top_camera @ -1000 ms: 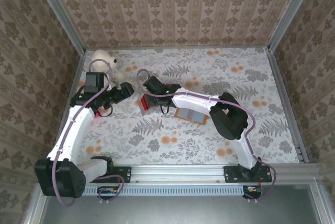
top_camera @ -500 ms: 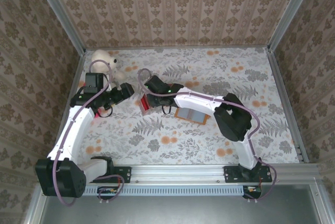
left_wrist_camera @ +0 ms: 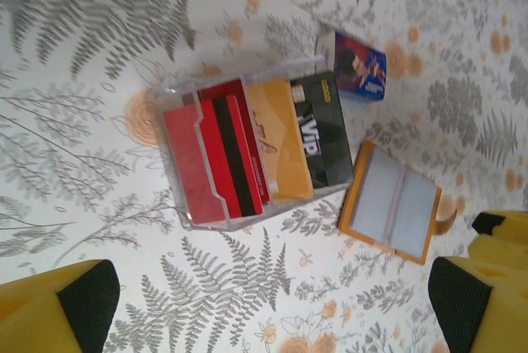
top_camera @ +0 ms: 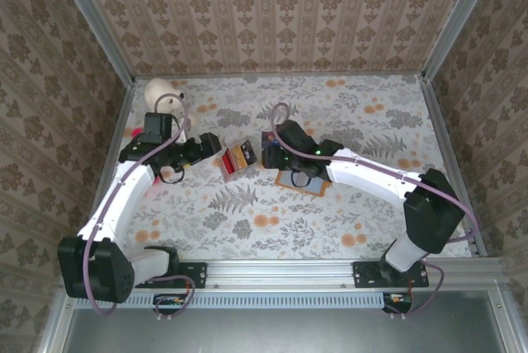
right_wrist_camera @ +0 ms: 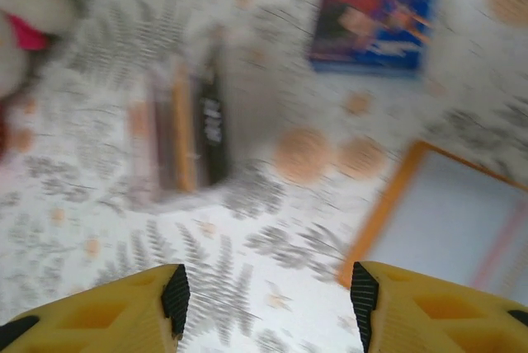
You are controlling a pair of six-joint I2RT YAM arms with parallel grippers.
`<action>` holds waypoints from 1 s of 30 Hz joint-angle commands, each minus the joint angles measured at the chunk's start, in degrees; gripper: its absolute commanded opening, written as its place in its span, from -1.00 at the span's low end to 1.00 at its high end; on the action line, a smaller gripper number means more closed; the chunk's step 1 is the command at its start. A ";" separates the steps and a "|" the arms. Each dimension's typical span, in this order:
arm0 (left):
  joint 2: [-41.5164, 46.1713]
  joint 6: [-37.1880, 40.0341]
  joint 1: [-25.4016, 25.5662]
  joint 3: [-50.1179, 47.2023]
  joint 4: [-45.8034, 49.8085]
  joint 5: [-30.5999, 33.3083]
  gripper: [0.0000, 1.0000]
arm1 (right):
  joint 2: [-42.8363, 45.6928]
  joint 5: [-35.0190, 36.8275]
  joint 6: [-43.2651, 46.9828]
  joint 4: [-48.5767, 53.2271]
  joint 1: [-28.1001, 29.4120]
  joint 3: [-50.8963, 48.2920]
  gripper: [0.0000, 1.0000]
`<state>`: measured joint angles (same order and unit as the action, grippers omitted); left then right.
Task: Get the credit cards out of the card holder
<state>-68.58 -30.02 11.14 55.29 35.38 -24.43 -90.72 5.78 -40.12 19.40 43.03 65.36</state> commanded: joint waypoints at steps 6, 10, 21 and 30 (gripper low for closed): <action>-4.93 0.79 10.80 6.45 -0.43 4.30 1.00 | 4.50 -1.81 -12.56 -4.13 -6.80 -15.35 0.13; -8.35 -1.53 17.07 8.52 -2.39 5.92 1.00 | 3.06 -4.30 -13.91 -6.03 -8.91 -17.85 0.05; -23.40 -2.85 26.85 18.60 2.05 8.33 0.70 | 1.82 -5.25 -13.24 -5.14 -12.76 -20.16 0.01; -33.39 -7.50 31.42 24.53 0.76 8.73 0.41 | -0.29 -6.64 -12.20 -5.43 -14.69 -21.68 -0.03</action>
<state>-99.53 -35.59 40.73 77.19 34.68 -16.60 -89.60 0.49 -52.71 13.32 28.95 44.69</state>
